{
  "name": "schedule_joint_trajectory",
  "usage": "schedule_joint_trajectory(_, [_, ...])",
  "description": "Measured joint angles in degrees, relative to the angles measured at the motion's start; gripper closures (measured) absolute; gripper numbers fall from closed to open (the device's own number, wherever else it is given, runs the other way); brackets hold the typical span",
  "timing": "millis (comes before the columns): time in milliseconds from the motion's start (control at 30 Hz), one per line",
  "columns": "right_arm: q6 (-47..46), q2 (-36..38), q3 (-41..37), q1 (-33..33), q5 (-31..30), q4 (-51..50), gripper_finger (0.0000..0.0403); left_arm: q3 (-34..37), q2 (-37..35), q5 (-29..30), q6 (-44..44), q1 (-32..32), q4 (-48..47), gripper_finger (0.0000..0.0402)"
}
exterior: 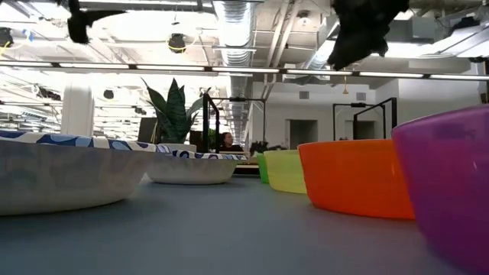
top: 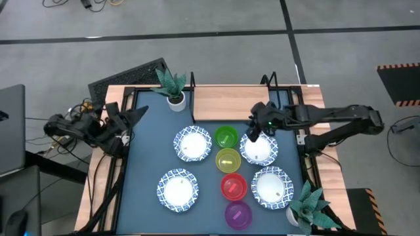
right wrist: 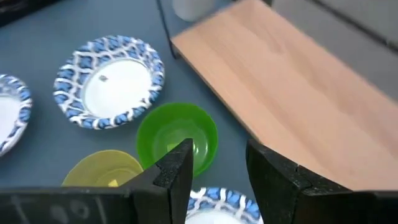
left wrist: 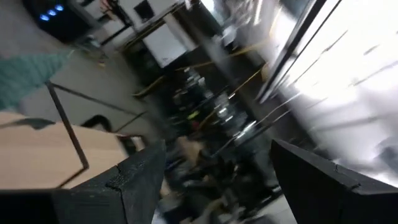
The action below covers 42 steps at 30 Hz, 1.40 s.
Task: Place and stack bowls onto a shelf
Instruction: Put the green transparent bowl on the shelf
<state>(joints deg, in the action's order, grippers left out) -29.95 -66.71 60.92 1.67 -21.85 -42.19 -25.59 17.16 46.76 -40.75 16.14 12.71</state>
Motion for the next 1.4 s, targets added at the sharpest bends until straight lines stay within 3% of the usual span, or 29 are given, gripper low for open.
schedule_joint_trajectory(200, [-3.7,-3.2,2.1,2.5,3.9,-1.1,0.023,-12.5,13.2,0.5,-1.8,-0.5,-19.8,0.0127])
schedule_joint_trajectory(433, [-3.7,-11.2,4.6,5.5,9.6,-4.8,0.023,-19.3,22.9,-2.7,-6.9,-3.6,-29.8,0.0127])
schedule_joint_trajectory(733, [-4.6,-21.4,4.8,9.9,20.2,-4.2,0.023,-19.5,23.9,-5.6,-10.6,-6.3,-31.0,0.0127])
schedule_joint_trajectory(1067, [-5.7,-30.9,4.8,10.4,20.3,1.6,0.023,-19.5,23.7,-5.4,-10.9,-6.3,-31.8,0.0127])
schedule_joint_trajectory(1400, [-5.7,-35.0,4.8,11.7,17.6,1.1,0.0236,-19.5,23.7,-5.4,-10.9,-6.2,-31.8,0.0127])
